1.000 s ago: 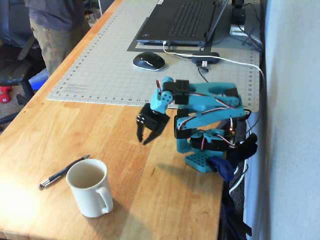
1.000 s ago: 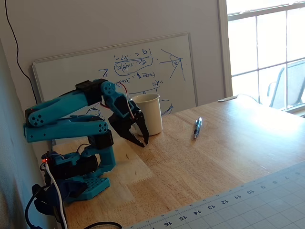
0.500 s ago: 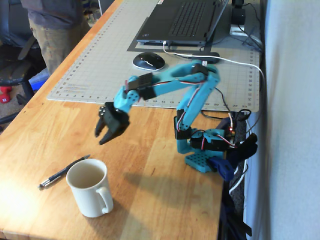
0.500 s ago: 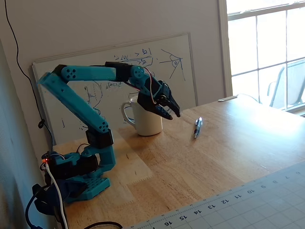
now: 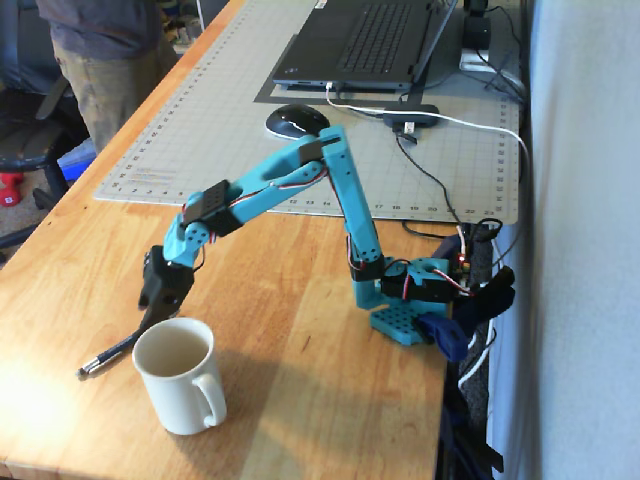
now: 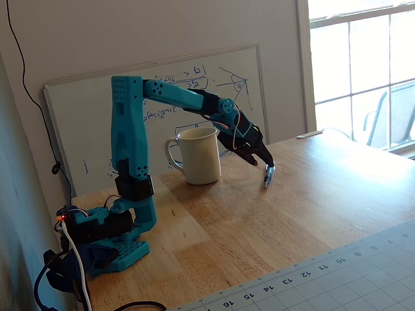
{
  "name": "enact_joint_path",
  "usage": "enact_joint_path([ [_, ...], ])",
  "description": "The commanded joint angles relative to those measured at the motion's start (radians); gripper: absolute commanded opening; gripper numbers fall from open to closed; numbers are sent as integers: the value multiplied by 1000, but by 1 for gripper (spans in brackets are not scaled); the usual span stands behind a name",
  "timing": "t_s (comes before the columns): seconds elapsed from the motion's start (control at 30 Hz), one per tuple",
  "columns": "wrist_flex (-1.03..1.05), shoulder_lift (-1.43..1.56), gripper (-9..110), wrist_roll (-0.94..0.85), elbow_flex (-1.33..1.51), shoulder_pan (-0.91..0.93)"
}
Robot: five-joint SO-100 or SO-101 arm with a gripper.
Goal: Grasp a pen and put it in a mug.
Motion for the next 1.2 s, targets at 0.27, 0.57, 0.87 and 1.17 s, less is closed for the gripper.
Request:
enact_joint_path([
  [0.27, -21, -138, 19, 26, -176, -3],
  [0.57, -15, -143, 13, 38, -169, -3],
  [0.87, -20, -129, 0, 38, -160, 0],
  [1.17, -21, 21, 0, 23, -153, 2],
])
